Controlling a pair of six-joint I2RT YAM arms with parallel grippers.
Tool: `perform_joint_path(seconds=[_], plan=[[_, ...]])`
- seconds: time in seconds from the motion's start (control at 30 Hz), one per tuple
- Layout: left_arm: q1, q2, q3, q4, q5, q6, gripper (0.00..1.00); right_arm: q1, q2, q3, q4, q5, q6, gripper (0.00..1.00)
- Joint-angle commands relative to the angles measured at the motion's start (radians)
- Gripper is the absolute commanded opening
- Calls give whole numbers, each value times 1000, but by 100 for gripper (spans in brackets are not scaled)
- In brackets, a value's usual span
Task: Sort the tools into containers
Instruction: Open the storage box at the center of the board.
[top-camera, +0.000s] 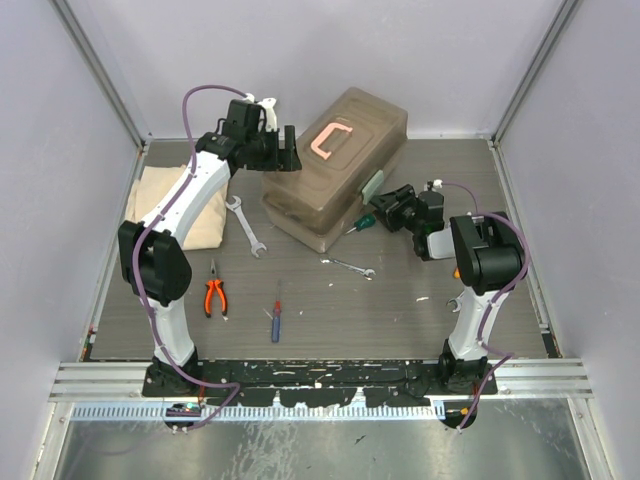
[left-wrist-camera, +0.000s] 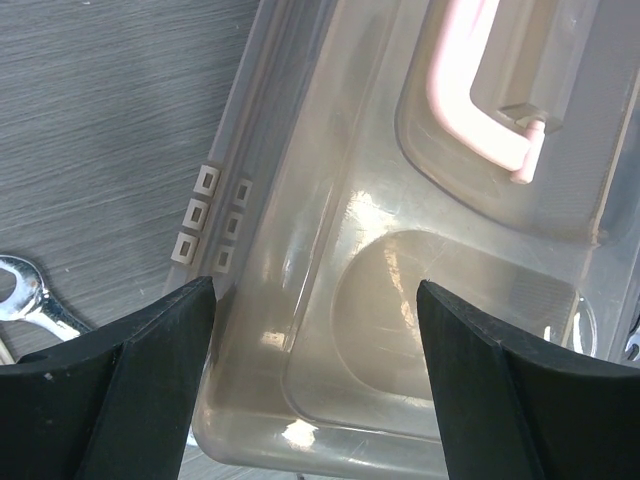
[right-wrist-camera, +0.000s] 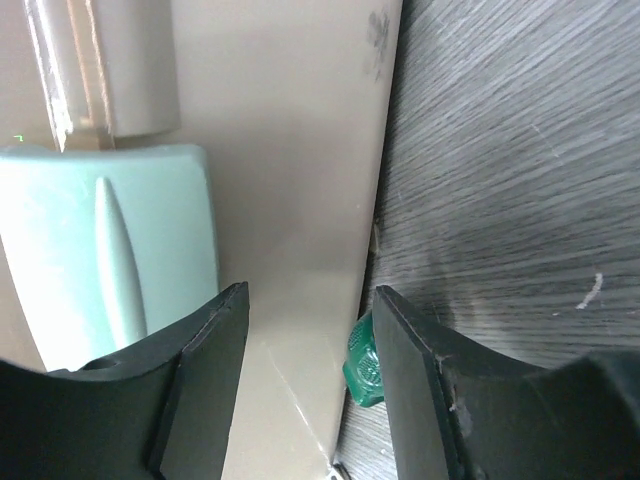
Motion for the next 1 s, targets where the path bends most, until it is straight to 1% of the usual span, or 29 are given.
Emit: perform_joint_path(seconds=[0.0,0.13,0.23,0.6,0.7,0.77,0.87,0.97], plan=[[-9,46,-9,-105,-11,39,80,23,-39,26,362,-80,92,59],[-9,43,-9,-107,-14,39,80,23,-48,-10,475,-60,122,62],[-9,40,-10,-107,-20,42,81,23,-58,-36,524,-40,129,62],[-10,40,-9,-108,-20,40,80,23,-81,-4,364,-43,64,62],[-9,42,-8,-108,-18,38,81,22,-126,-10,277,-14,6,62],[-9,42,-9,-108,-18,38,81,22,-168,0,150,15,-43,62],[-9,40,-9,-108,-19,39,81,23,-240,10,-55,97,-132,66],[-10,40,-8,-108,-18,38,80,22,-290,27,-166,150,-197,73]])
